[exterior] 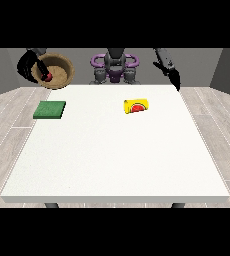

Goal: Pick the cup and pour the ball into the bowl, then pick the bowl and place it on the pad

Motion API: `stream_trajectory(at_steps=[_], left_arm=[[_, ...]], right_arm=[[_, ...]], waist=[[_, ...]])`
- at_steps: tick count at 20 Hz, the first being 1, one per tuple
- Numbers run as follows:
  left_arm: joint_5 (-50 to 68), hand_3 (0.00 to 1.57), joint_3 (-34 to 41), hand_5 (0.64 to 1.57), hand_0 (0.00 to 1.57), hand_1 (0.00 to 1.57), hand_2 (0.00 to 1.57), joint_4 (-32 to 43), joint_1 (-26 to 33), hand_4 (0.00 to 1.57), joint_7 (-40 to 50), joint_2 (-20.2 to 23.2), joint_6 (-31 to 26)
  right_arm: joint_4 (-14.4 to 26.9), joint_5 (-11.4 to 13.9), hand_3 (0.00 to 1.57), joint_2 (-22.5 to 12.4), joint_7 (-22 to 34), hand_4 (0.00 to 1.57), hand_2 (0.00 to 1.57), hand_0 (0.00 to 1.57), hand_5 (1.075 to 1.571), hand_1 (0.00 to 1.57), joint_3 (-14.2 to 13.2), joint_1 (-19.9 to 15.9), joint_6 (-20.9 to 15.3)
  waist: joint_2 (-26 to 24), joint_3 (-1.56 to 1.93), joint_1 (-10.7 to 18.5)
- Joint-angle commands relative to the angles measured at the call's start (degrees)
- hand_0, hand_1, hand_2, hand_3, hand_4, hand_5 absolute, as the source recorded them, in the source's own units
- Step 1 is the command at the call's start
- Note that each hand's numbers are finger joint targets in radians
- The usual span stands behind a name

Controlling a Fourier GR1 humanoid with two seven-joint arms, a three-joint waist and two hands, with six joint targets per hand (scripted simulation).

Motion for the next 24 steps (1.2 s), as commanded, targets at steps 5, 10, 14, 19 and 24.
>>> stream_trajectory(at_steps=[5,10,14,19,24], left_arm=[[3.25,0.00,5.20,0.710,0.00,0.00,0.00,1.00,-0.20,0.00,-1.94,6.50,-1.70],[7.83,0.00,10.82,0.761,0.00,0.00,0.00,2.86,-2.26,0.00,-12.18,11.36,-4.79],[10.96,0.00,11.81,1.193,0.00,0.00,0.00,-0.48,-4.10,0.77,-10.48,14.36,-10.24],[14.72,0.00,15.17,1.173,0.00,0.00,0.00,-4.33,-3.04,0.89,-11.00,17.30,-12.11],[15.65,0.00,15.51,1.176,0.00,0.00,0.00,-4.77,-0.50,0.87,-12.05,17.59,-14.05]], right_arm=[[-1.07,3.93,1.54,-2.71,-5.11,1.57,1.57,1.57,1.503,1.57,-2.42,-0.56,3.49],[3.60,3.75,1.49,-2.82,-11.48,1.53,1.57,1.57,1.570,1.57,-8.44,-1.21,-7.32],[10.16,3.20,1.57,0.68,-11.48,1.42,1.57,1.57,1.564,1.57,-11.33,-1.83,-12.33],[17.82,-1.35,1.57,1.30,-23.11,1.32,1.57,1.57,1.556,1.57,-18.13,-2.40,-15.31],[21.05,-7.25,1.13,4.55,-20.68,0.80,1.57,1.57,1.385,1.57,-22.95,-4.88,-12.14]], waist=[[2.69,0.13,-3.99],[14.67,0.17,-2.99],[17.81,0.25,1.84],[23.68,0.37,0.67],[23.68,0.27,1.08]])
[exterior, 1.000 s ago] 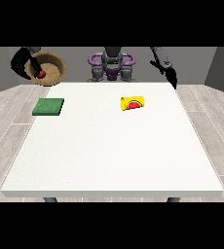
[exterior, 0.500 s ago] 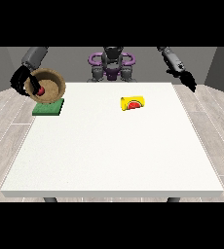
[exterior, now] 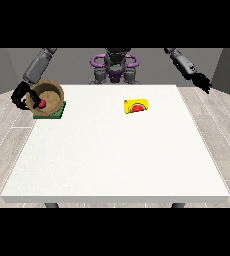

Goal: Pick the cup and pour the ball into the bowl, then pick the bowl and place it on the pad

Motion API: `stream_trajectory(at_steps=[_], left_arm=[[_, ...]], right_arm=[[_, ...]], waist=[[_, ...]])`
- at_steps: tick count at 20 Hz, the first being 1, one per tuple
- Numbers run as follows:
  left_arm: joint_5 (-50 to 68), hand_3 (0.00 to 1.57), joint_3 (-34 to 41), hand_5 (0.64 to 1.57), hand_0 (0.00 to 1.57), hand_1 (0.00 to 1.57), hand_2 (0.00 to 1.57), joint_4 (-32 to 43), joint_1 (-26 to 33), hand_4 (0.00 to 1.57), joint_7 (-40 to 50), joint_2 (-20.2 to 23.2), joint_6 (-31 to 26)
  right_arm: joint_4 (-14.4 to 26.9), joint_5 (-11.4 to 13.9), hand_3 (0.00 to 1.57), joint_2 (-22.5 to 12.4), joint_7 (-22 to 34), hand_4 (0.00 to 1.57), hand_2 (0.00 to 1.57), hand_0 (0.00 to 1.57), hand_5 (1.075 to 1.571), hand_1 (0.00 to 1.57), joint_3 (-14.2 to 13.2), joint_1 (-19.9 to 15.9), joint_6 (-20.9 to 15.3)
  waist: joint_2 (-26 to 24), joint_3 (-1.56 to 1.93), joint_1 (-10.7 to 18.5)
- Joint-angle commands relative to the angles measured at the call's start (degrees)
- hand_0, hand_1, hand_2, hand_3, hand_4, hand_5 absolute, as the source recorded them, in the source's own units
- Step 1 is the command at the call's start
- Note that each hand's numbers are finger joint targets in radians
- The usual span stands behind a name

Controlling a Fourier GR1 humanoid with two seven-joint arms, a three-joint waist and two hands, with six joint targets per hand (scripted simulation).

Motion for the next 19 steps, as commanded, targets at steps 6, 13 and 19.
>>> stream_trajectory(at_steps=[6,13,19], left_arm=[[2.37,0.00,1.51,1.185,0.00,0.00,0.00,-5.19,3.58,0.86,1.58,0.20,-0.13],[4.65,0.00,3.01,1.193,0.00,0.00,0.00,-7.04,6.05,0.88,0.74,1.26,-2.43],[2.23,0.00,1.39,1.213,0.00,0.00,0.00,-0.30,5.64,0.88,3.40,1.13,-1.60]], right_arm=[[8.13,-10.99,0.78,-2.12,3.16,0.11,0.83,0.97,1.383,0.97,-11.49,-5.93,5.32],[9.76,-13.30,0.00,-8.88,5.05,0.00,0.50,0.00,1.283,0.00,-14.20,-8.50,10.41],[5.03,-15.83,0.37,-1.02,3.70,0.50,0.10,0.00,1.371,0.00,-13.25,-10.21,15.50]], waist=[[1.39,0.37,-0.93],[0.52,0.29,-0.44],[-8.08,0.08,-2.70]])
